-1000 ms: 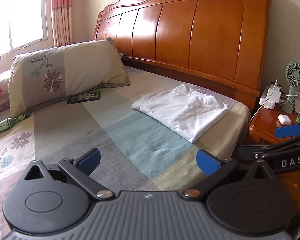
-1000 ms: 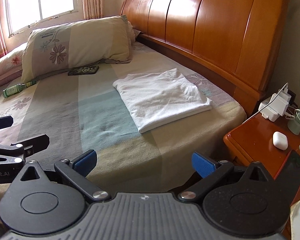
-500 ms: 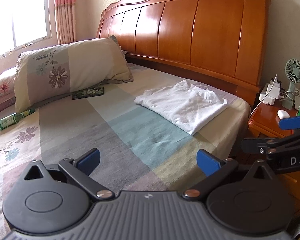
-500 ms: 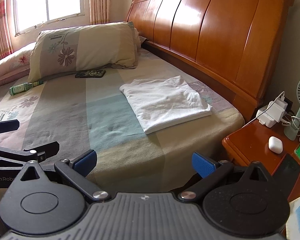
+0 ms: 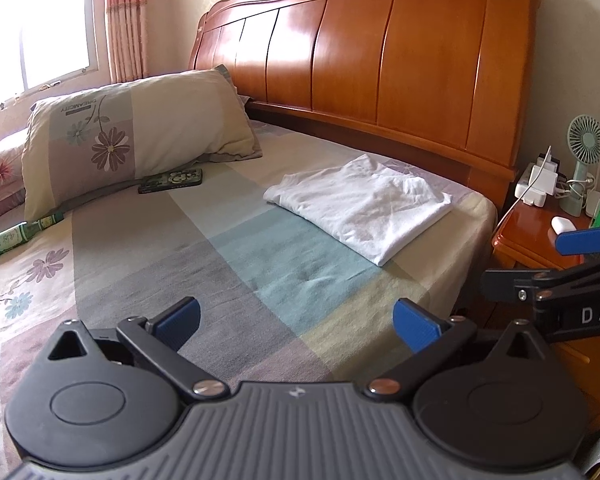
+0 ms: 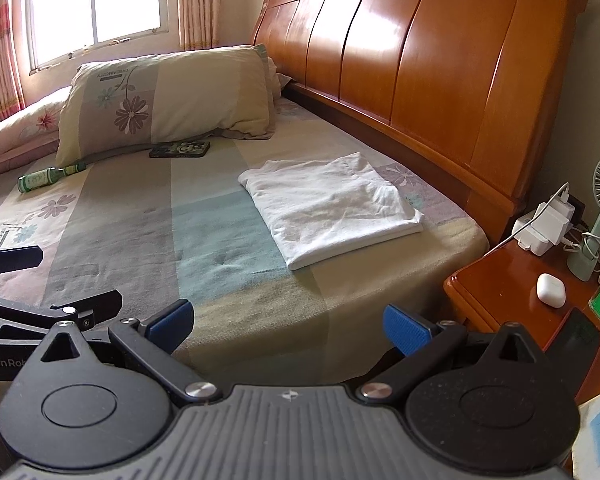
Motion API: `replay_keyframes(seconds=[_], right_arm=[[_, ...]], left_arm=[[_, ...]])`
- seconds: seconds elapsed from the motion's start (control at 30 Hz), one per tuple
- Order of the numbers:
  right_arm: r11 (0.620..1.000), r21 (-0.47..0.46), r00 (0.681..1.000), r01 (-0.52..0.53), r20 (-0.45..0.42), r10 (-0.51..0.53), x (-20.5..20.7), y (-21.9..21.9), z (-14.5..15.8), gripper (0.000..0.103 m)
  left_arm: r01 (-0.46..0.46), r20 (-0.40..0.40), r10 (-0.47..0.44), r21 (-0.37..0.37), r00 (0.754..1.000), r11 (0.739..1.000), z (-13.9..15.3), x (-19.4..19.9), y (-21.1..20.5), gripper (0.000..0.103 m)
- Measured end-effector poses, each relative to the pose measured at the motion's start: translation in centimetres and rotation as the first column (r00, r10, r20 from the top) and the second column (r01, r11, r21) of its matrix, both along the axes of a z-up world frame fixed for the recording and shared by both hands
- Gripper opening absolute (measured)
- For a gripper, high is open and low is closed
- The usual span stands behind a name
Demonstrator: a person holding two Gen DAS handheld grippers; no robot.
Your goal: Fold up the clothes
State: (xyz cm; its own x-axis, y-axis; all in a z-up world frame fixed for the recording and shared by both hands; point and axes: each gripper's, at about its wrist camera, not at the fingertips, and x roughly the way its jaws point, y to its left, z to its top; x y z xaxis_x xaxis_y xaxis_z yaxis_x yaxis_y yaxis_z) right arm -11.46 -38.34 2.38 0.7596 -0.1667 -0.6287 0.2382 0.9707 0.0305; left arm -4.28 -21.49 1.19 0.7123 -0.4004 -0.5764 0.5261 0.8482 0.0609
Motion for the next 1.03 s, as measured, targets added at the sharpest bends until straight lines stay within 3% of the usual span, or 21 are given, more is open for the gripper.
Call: replay_keyframes(seconds=[1.03], right_arm=[[1.000,-0.009,1.000,0.014,0.007,-0.014,-0.12,-0.19,0.17,0.103]], left_arm=[[0.016,-0.003,-0.016,0.016,1.000,1.000,0.15,0.13,-0.60,0.102]])
